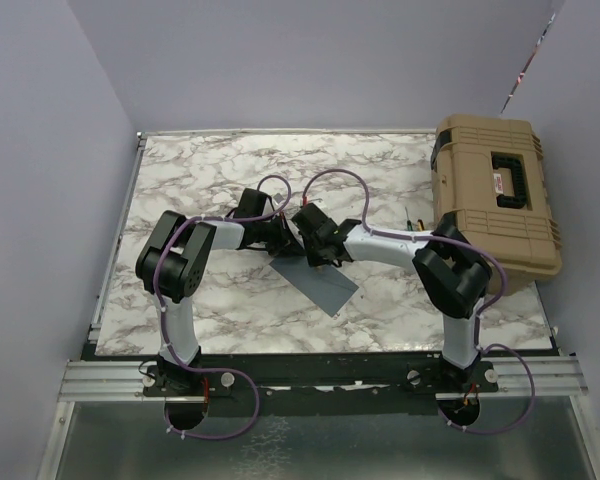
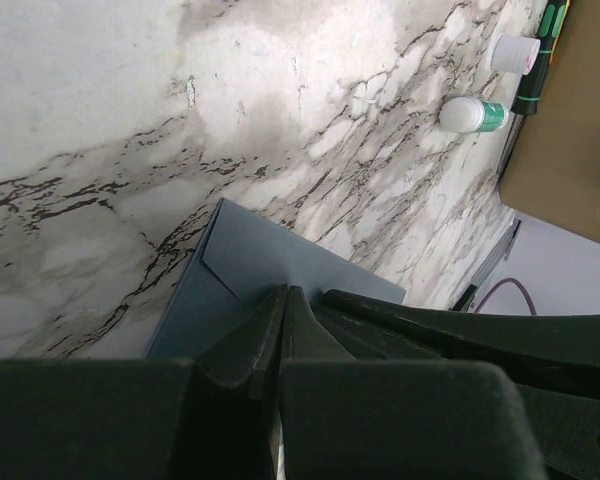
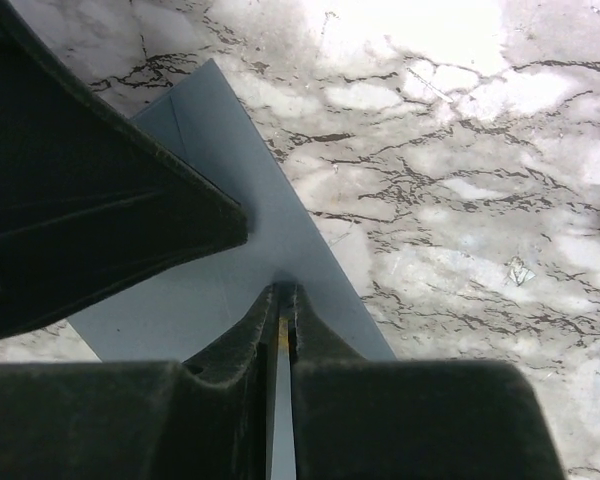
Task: Place the letter into the envelope and seal it
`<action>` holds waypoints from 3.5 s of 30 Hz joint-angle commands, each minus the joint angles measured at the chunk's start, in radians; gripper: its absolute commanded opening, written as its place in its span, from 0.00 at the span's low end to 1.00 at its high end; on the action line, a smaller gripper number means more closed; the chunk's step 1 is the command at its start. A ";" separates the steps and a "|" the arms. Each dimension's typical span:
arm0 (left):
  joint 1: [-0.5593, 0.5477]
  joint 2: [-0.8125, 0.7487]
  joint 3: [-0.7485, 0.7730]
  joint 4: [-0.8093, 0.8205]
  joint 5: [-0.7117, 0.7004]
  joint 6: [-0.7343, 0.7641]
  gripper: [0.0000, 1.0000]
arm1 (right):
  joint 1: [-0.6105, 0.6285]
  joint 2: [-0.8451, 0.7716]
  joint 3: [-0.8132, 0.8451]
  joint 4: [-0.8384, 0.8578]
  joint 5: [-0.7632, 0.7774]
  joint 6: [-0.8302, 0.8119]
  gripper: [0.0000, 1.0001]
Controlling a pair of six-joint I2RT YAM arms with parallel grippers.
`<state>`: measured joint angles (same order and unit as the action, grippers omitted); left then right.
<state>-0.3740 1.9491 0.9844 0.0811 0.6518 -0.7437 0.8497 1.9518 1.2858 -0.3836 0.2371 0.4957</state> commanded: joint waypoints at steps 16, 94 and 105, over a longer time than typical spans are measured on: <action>0.004 0.088 -0.031 -0.171 -0.193 0.076 0.00 | 0.009 -0.172 -0.324 -0.216 -0.042 -0.032 0.16; 0.016 0.151 -0.020 -0.175 -0.200 0.070 0.00 | 0.149 0.012 -0.336 -0.149 -0.090 0.048 0.22; 0.017 0.154 -0.012 -0.184 -0.210 0.081 0.00 | 0.149 -0.079 -0.387 -0.229 -0.068 0.078 0.15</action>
<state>-0.3618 1.9919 1.0233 0.0437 0.7052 -0.7589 0.9684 1.8141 1.0309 -0.2108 0.2714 0.5583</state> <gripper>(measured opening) 0.002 0.136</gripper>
